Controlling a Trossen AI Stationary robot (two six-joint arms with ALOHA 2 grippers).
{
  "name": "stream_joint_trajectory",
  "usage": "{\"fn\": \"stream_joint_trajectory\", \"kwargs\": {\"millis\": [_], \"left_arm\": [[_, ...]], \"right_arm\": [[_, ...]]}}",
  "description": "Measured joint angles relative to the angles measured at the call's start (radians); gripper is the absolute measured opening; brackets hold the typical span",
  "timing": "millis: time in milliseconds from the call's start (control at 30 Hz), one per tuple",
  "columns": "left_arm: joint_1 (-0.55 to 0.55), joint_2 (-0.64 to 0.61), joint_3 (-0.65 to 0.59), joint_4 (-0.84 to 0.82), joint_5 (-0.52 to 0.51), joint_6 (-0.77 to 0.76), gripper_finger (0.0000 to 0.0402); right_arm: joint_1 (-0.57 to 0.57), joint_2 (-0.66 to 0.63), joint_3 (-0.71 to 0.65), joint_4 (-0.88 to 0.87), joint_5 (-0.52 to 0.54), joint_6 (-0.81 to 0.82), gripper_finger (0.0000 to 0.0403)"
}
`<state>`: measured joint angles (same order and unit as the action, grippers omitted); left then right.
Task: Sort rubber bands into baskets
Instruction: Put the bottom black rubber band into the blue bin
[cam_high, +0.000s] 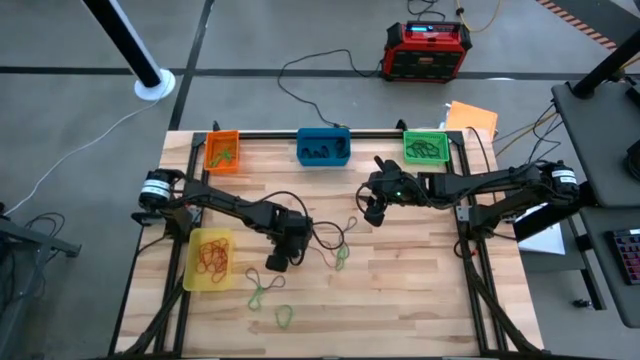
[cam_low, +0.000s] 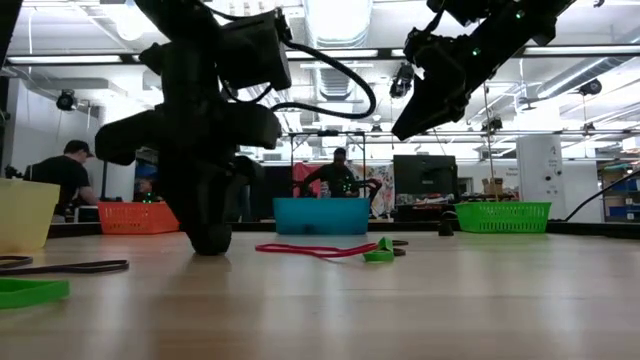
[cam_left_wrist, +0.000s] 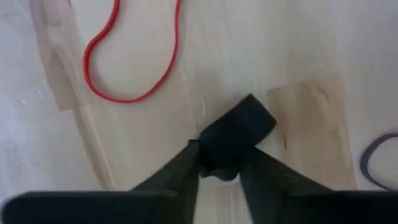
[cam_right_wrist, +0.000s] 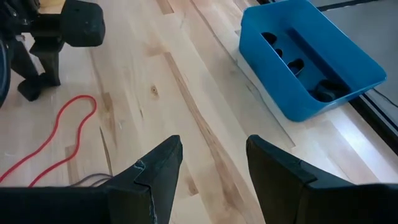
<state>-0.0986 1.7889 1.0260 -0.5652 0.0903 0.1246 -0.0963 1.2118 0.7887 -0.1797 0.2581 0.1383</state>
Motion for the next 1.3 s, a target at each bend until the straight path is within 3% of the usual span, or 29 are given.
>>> {"fn": "stream_joint_trajectory", "kwargs": {"millis": [133,467,600,800,1067,1300], "left_arm": [[0.0,-0.008,0.0,0.007,-0.004,0.006,0.0014],[0.002,-0.083,-0.034,0.12,-0.026,0.026,0.0002],[0.006,-0.155,-0.095,0.264,-0.051,0.029,0.0002],[0.032,-0.297,-0.239,0.605,-0.22,-0.002,0.0001],[0.099,-0.387,-0.396,1.16,-0.23,-0.04,0.0],[0.117,-0.384,-0.423,1.236,-0.209,-0.091,0.0]], "right_arm": [[0.0,0.0,0.0,0.007,0.0,0.0,0.0176],[0.0,0.002,-0.027,0.071,-0.005,-0.01,0.0176],[0.0,0.002,-0.099,0.276,-0.072,-0.058,0.0176],[0.0,0.002,-0.258,0.695,-0.214,-0.141,0.0176],[0.036,0.088,-0.311,0.969,-0.242,-0.225,0.0176],[0.066,0.26,-0.221,1.18,-0.206,-0.318,0.0176]]}}
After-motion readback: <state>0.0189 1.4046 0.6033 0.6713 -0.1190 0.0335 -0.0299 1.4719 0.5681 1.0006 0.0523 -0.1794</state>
